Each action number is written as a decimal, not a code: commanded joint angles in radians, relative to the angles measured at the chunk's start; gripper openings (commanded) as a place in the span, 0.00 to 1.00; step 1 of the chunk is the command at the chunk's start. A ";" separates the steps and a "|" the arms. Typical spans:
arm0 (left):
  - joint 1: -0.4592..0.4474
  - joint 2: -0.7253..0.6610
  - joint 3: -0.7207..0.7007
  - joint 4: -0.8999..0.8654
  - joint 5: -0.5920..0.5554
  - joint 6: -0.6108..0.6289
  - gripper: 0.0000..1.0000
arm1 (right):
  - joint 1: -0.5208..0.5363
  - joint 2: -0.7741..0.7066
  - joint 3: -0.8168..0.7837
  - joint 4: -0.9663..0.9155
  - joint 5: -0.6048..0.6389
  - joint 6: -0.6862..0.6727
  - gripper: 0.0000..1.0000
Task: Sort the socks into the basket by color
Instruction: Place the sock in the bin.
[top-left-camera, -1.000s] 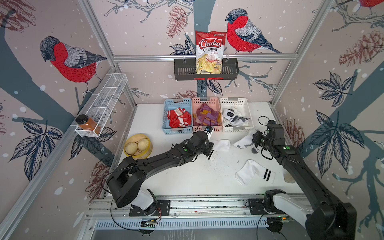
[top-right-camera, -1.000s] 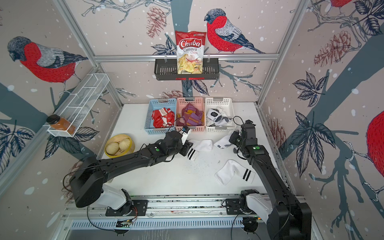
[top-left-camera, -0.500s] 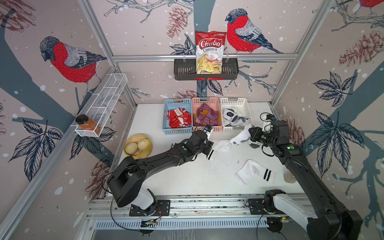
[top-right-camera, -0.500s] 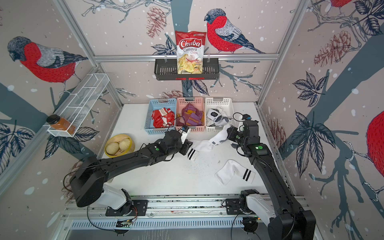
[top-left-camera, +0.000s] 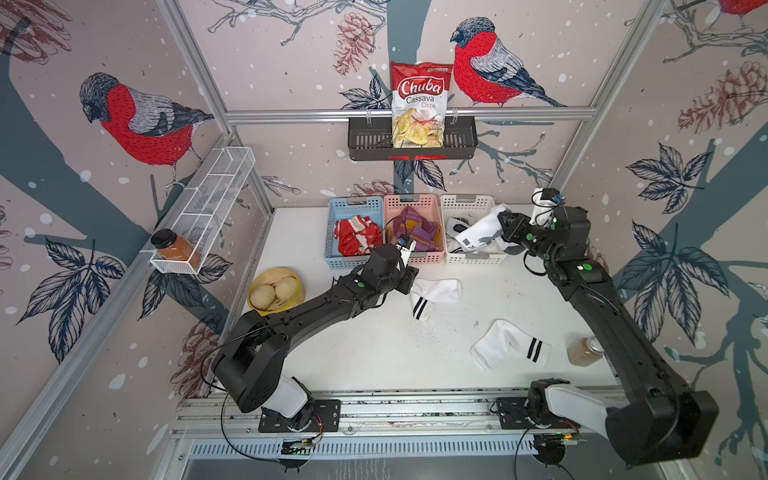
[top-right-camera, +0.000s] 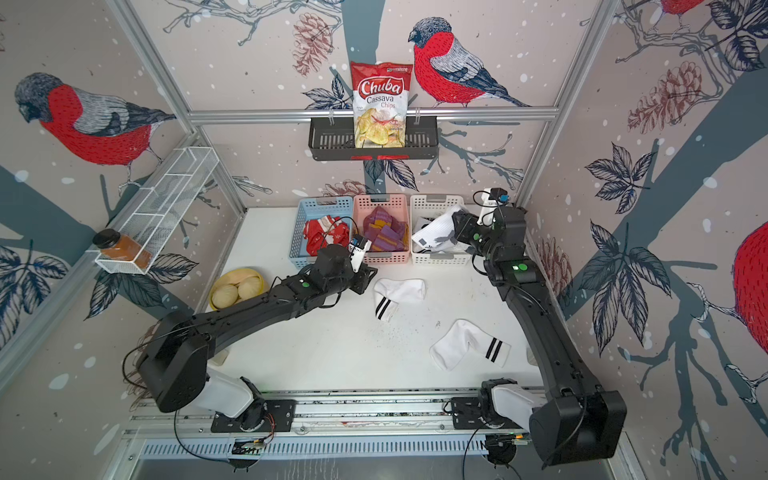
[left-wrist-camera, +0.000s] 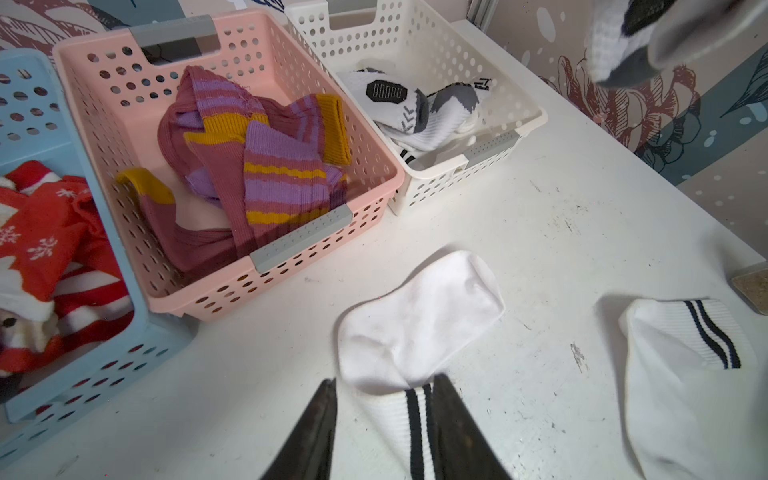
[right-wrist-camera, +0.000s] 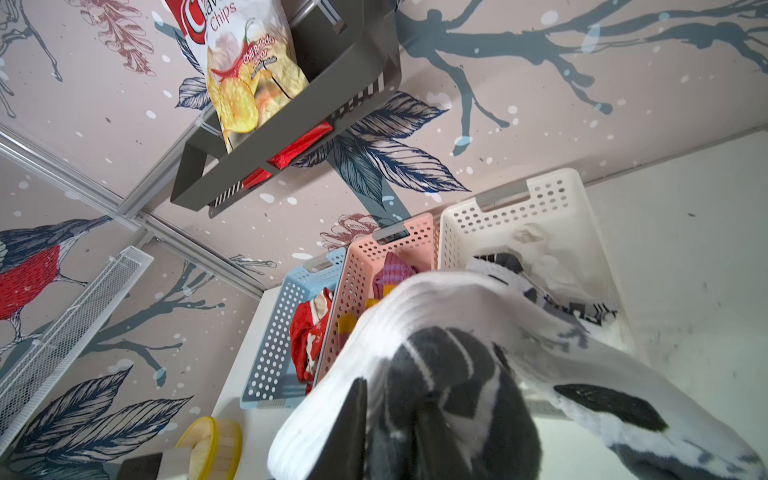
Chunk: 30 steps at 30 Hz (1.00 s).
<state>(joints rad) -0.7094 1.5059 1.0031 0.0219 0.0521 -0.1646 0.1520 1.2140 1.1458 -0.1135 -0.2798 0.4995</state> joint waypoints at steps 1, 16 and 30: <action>0.012 0.001 0.023 0.014 0.029 0.013 0.39 | -0.005 0.078 0.056 0.091 -0.007 -0.017 0.22; 0.013 -0.048 0.000 -0.012 0.004 -0.007 0.39 | -0.029 0.571 0.369 0.241 -0.021 -0.050 0.19; 0.013 -0.080 0.000 -0.043 -0.033 -0.014 0.39 | -0.048 0.978 0.749 0.129 -0.024 -0.046 0.19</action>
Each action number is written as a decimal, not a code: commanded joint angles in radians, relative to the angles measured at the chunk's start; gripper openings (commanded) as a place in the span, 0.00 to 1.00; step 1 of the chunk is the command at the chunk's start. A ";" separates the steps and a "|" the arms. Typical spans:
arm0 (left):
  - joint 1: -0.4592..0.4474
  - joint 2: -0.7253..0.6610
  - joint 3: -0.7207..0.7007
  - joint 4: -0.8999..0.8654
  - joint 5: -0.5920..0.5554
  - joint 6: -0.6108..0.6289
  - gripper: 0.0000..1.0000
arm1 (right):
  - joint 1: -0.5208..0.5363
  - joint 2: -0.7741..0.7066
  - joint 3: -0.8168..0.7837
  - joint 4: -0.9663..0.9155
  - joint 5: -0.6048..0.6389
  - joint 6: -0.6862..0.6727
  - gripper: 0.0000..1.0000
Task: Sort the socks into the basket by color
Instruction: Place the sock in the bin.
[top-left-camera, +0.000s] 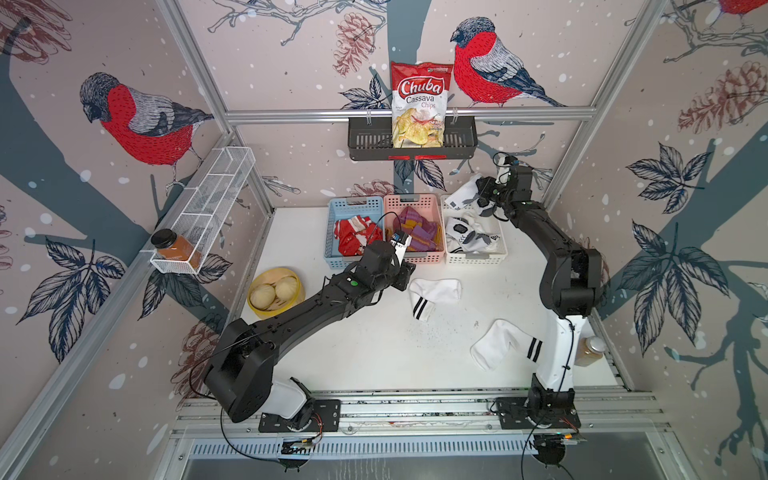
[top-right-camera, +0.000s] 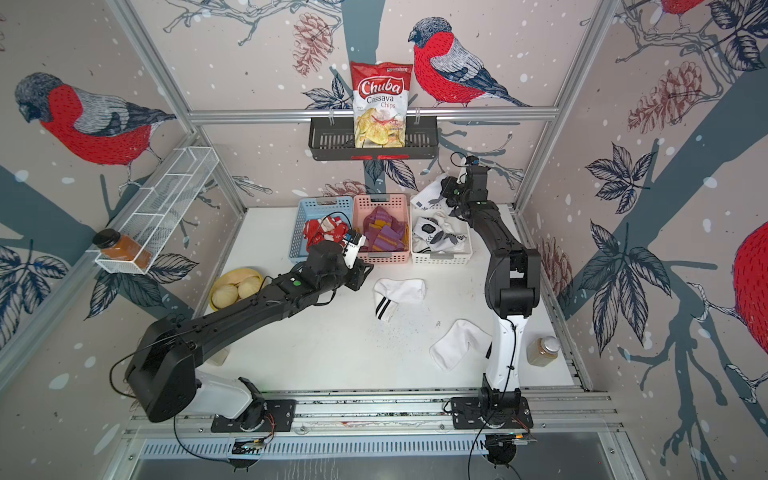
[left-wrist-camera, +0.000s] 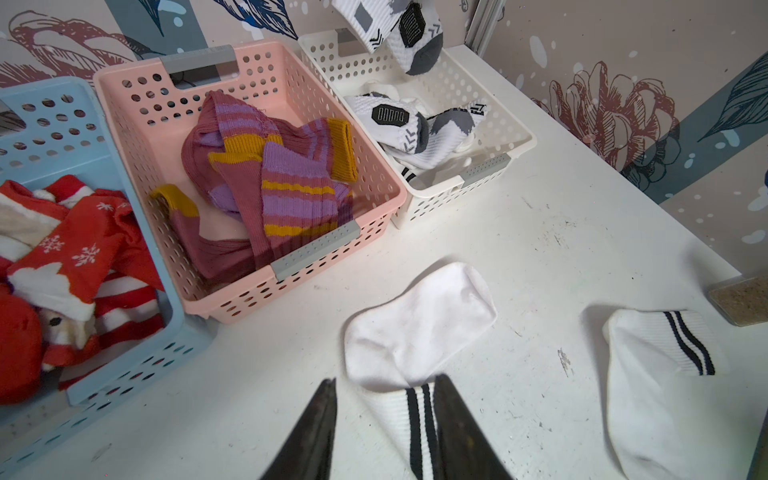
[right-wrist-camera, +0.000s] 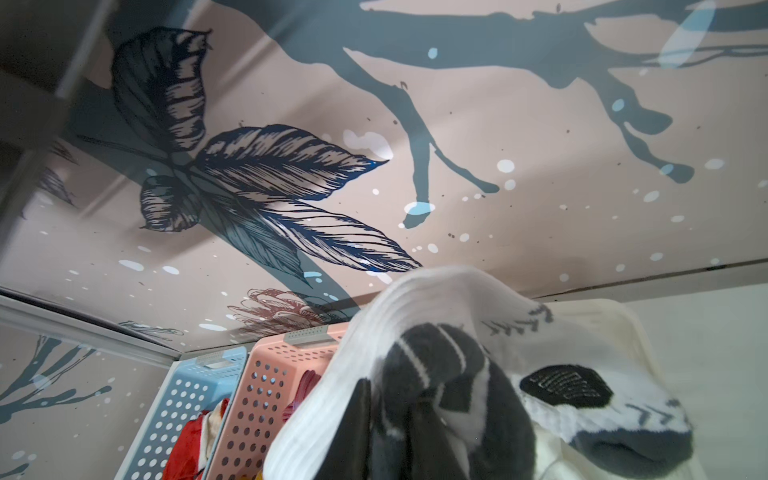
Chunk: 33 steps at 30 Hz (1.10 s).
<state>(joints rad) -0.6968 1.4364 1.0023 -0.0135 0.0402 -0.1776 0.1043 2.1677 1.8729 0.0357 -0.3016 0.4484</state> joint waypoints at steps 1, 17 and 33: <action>0.000 -0.013 0.001 -0.008 -0.023 -0.001 0.40 | 0.000 0.039 0.026 -0.024 -0.002 0.011 0.19; 0.000 -0.014 0.001 -0.012 -0.013 -0.014 0.40 | 0.007 0.256 0.169 -0.257 -0.011 0.021 0.20; 0.000 -0.037 -0.040 -0.003 -0.006 -0.029 0.45 | 0.032 0.109 0.117 -0.284 -0.042 -0.055 0.58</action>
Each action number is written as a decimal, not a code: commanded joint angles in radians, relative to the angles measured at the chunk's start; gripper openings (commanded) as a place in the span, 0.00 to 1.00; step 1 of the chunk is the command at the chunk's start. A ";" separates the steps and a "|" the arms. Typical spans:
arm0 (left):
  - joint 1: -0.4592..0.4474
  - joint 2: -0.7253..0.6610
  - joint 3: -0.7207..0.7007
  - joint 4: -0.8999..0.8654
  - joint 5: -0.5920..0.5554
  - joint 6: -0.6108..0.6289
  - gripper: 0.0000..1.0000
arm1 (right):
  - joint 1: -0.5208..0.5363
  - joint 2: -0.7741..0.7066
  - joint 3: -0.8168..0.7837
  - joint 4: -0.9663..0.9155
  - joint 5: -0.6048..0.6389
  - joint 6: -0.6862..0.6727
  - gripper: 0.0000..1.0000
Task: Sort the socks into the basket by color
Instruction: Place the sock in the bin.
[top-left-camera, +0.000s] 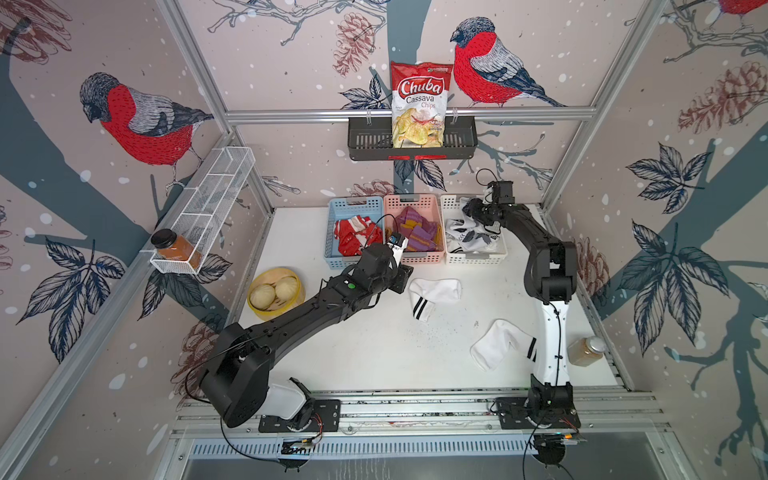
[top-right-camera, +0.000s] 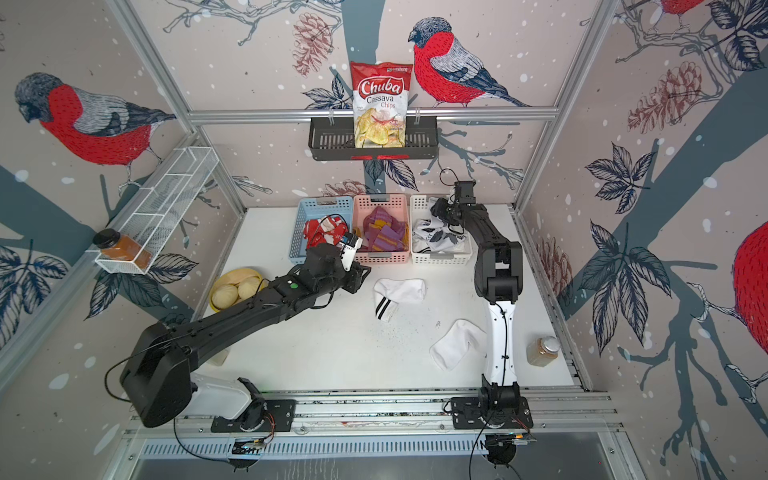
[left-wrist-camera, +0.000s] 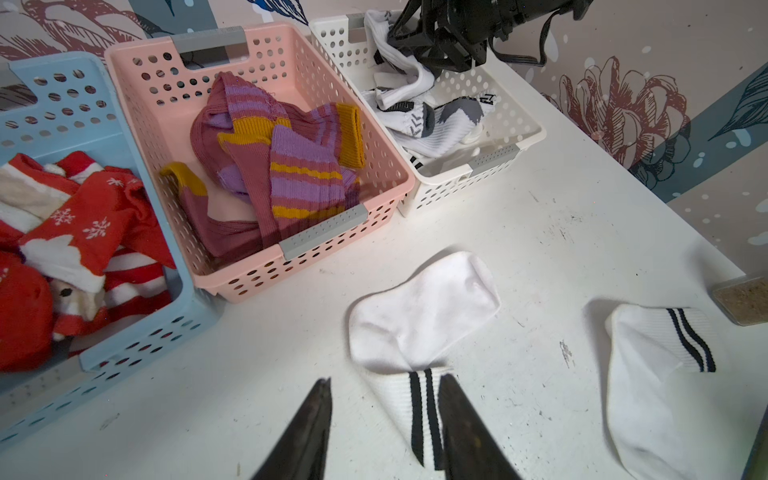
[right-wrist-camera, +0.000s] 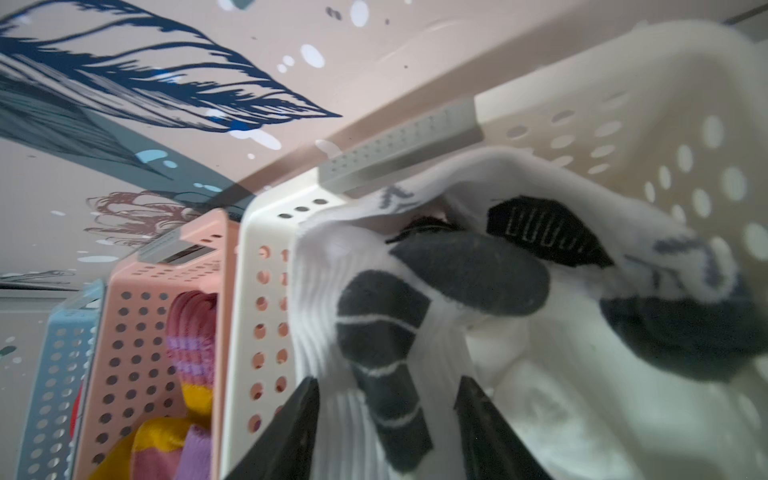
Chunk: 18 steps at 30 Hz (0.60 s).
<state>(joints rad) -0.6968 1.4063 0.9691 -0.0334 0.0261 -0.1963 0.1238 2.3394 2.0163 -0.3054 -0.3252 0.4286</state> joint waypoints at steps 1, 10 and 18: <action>0.001 -0.008 -0.010 0.018 0.009 -0.011 0.46 | 0.017 -0.089 -0.042 0.058 -0.009 -0.038 0.59; 0.000 0.023 -0.023 0.053 0.067 -0.009 0.48 | 0.029 -0.364 -0.353 0.176 0.040 0.005 0.59; 0.000 0.095 -0.047 0.087 0.101 -0.022 0.53 | 0.030 -0.662 -0.700 0.256 0.067 0.043 0.62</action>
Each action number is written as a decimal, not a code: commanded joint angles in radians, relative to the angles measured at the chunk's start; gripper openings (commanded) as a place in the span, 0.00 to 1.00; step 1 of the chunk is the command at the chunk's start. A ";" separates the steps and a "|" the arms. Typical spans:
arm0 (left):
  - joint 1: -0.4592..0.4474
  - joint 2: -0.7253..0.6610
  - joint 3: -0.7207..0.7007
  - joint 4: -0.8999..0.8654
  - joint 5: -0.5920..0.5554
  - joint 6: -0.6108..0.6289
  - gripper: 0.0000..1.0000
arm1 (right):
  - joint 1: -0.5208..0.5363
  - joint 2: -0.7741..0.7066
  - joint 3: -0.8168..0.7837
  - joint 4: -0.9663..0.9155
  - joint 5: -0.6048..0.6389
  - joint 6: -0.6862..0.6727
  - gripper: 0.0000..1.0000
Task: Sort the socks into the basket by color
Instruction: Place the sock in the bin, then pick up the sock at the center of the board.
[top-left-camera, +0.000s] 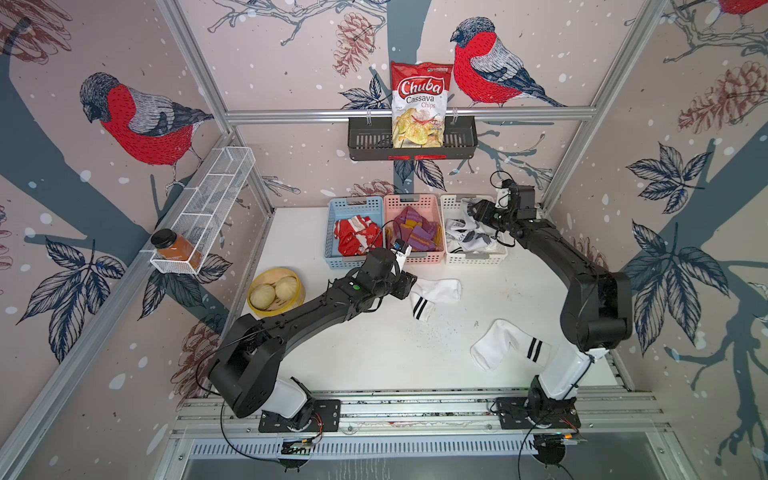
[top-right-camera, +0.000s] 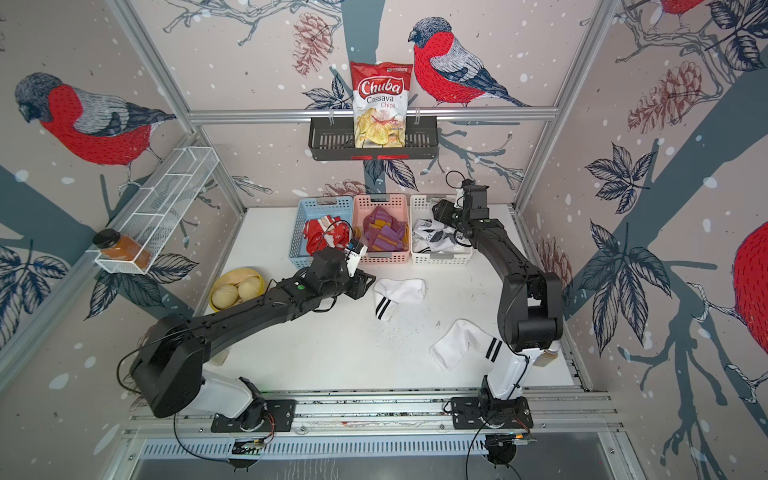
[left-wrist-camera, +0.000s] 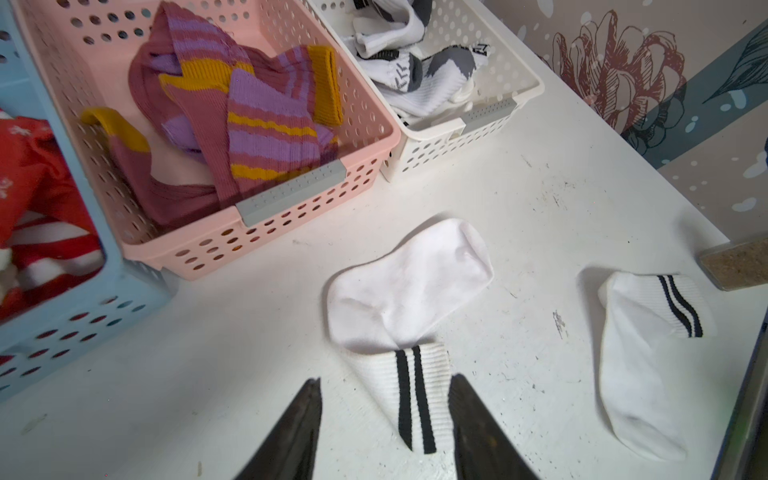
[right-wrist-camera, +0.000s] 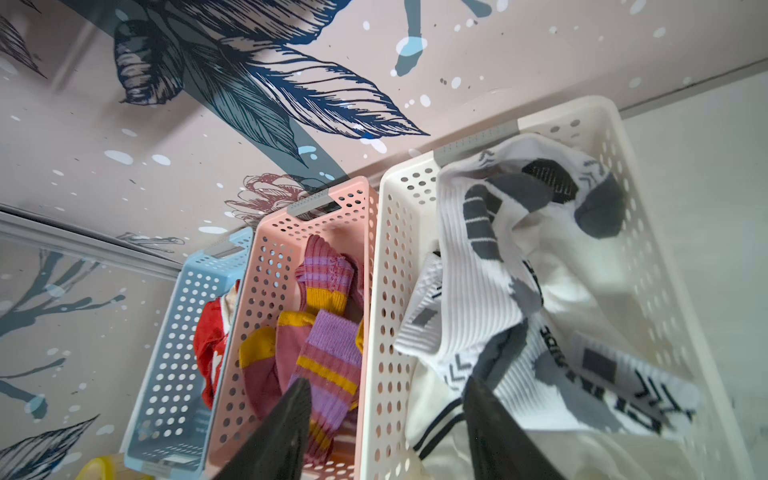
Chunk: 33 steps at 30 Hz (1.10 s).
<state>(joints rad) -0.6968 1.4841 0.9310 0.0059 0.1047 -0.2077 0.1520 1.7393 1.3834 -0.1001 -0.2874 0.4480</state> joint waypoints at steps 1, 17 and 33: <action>0.000 0.032 -0.014 0.055 0.022 -0.012 0.54 | 0.001 -0.102 -0.101 0.053 0.031 0.030 0.62; -0.001 0.233 -0.017 0.138 0.136 -0.073 0.54 | 0.051 -0.477 -0.514 -0.109 0.162 0.081 0.69; -0.007 0.340 0.046 0.087 0.115 -0.087 0.49 | 0.064 -0.533 -0.597 -0.114 0.182 0.108 0.71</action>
<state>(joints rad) -0.7017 1.8114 0.9592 0.1081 0.2359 -0.2886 0.2188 1.2118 0.7811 -0.2031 -0.1272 0.5518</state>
